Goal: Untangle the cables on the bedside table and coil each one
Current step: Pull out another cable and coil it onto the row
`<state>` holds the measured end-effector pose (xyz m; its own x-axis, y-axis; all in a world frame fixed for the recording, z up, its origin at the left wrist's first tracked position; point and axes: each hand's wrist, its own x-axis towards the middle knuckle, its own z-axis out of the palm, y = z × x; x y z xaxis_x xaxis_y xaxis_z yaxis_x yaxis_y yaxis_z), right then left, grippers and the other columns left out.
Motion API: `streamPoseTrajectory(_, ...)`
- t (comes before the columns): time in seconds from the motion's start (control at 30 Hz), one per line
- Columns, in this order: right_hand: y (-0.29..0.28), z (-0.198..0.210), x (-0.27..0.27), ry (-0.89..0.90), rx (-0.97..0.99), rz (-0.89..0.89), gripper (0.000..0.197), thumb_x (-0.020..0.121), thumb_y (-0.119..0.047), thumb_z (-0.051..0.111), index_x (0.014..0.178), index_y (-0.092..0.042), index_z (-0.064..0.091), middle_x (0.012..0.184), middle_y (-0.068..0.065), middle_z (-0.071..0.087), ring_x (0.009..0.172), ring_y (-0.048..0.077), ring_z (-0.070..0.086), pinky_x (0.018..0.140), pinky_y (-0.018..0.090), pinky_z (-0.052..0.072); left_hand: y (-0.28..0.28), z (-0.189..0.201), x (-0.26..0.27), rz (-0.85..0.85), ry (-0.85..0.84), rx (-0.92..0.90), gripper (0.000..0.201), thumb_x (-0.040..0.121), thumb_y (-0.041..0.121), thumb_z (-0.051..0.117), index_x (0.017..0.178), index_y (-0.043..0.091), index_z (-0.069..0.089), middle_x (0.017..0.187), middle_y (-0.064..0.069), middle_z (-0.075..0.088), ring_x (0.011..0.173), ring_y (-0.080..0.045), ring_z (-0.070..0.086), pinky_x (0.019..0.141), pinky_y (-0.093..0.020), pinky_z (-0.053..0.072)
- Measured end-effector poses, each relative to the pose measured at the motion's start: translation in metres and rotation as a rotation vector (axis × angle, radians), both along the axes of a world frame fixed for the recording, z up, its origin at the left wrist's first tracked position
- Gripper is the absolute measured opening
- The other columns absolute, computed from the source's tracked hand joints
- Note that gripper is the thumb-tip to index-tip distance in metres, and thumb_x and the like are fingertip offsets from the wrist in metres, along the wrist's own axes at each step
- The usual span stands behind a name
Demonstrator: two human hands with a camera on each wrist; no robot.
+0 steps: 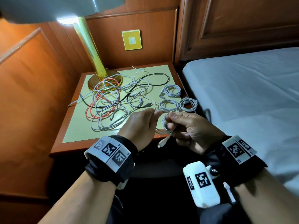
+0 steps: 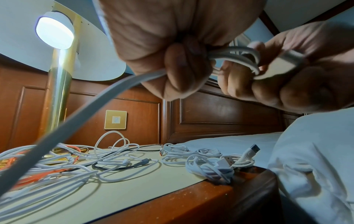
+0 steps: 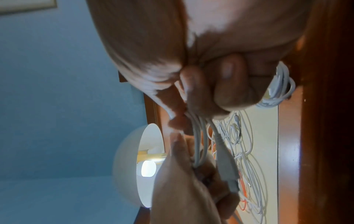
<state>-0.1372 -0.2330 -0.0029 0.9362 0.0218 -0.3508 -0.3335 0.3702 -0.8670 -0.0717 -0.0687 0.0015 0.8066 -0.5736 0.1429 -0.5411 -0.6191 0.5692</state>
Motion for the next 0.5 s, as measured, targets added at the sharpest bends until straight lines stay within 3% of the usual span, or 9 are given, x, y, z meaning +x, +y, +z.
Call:
streamPoseTrajectory(0.17,-0.0043,0.0027,0.0004,0.025,0.074,-0.083,0.027,0.102,-0.031,0.047,0.082,-0.015,0.055,0.056,-0.006,0.037,0.042,0.007,0.020,0.046,0.026,0.011,-0.0020,-0.0012,-0.0001,-0.045,0.010,-0.040,0.041,0.104,0.041,0.039,0.071,0.017,0.043,0.060,0.004,0.039,0.054,-0.012,0.034,0.049,-0.022,0.026)
streamPoseTrajectory(0.37,-0.0002,0.0025,0.0006,0.009,0.129,-0.110,0.028,0.103,-0.032,0.046,0.082,-0.015,0.056,0.057,-0.006,0.037,0.045,0.008,0.021,0.050,0.026,0.013,-0.0024,-0.0046,0.0000,-0.030,-0.073,-0.133,0.039,0.104,0.035,0.045,0.078,0.007,0.050,0.059,0.006,0.038,0.051,-0.009,0.033,0.048,-0.018,0.026)
streamPoseTrajectory(0.5,0.0051,0.0011,0.0016,-0.015,0.081,-0.171,0.028,0.103,-0.030,0.047,0.081,-0.014,0.055,0.057,-0.005,0.036,0.048,0.009,0.023,0.053,0.027,0.015,-0.0037,-0.0048,-0.0006,-0.008,-0.017,-0.108,0.037,0.104,0.036,0.045,0.075,0.013,0.046,0.060,0.006,0.039,0.051,-0.010,0.035,0.048,-0.019,0.027)
